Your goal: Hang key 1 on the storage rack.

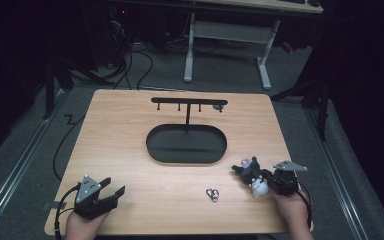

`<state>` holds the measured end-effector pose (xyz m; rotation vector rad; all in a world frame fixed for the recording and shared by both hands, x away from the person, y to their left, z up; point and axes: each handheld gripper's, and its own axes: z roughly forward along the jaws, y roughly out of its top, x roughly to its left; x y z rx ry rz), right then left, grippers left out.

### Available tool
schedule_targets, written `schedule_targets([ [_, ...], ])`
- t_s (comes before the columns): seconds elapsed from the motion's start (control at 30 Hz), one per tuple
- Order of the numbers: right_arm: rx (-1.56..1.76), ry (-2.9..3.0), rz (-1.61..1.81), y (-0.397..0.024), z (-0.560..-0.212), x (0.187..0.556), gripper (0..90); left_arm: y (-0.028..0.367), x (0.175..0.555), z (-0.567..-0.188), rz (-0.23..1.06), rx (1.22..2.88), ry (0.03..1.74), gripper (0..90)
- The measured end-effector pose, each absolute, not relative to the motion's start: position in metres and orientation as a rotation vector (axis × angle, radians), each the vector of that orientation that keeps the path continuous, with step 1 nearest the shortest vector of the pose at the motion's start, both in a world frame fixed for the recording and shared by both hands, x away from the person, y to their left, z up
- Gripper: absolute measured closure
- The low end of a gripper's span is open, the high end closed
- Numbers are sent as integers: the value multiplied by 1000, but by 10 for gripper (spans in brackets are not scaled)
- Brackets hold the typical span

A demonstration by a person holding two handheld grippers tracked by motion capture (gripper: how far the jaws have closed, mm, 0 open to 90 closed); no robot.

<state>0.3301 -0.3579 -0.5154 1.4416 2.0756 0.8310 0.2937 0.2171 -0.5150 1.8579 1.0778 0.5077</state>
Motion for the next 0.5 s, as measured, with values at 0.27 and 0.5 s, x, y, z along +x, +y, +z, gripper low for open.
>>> schedule_targets([
  [0.27,1418,2063,821,-356,-513,321,826,208,300,-513,487,1855,1057,385],
  [0.5,1482,2007,808,-369,-515,303,739,193,310,-508,495,1869,1017,399],
])
